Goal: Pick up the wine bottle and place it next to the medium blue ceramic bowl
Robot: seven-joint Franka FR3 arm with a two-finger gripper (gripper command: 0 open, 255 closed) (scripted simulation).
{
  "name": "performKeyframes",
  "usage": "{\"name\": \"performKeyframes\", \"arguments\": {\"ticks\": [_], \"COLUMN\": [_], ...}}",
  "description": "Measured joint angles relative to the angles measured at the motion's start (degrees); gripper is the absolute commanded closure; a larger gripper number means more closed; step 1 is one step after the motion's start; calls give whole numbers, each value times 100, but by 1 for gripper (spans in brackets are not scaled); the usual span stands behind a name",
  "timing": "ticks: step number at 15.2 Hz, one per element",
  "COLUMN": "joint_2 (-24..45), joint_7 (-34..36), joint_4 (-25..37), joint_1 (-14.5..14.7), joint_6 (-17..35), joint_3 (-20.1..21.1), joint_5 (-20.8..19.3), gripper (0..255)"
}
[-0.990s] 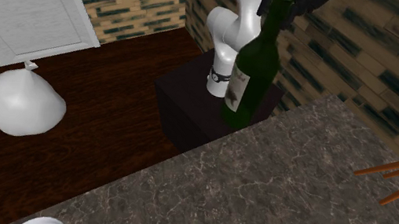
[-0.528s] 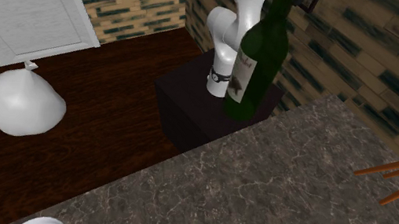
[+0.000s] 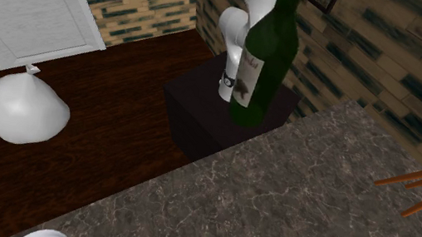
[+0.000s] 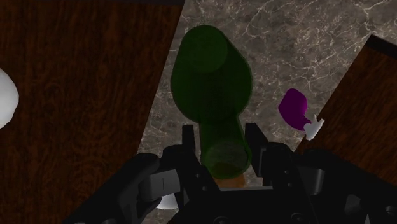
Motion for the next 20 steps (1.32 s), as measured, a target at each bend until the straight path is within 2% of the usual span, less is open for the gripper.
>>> {"name": "performKeyframes", "arguments": {"ticks": [10, 16, 20], "joint_2": [270, 856, 1445], "joint_7": [-858, -1127, -1264], "joint_4": [-1091, -1230, -985], "joint_1": [-306, -422, -452], "joint_6": [1330, 1983, 2252], "joint_3": [-494, -578, -621], "joint_5": [-174, -486, -790], "gripper": [255, 255, 255]}}
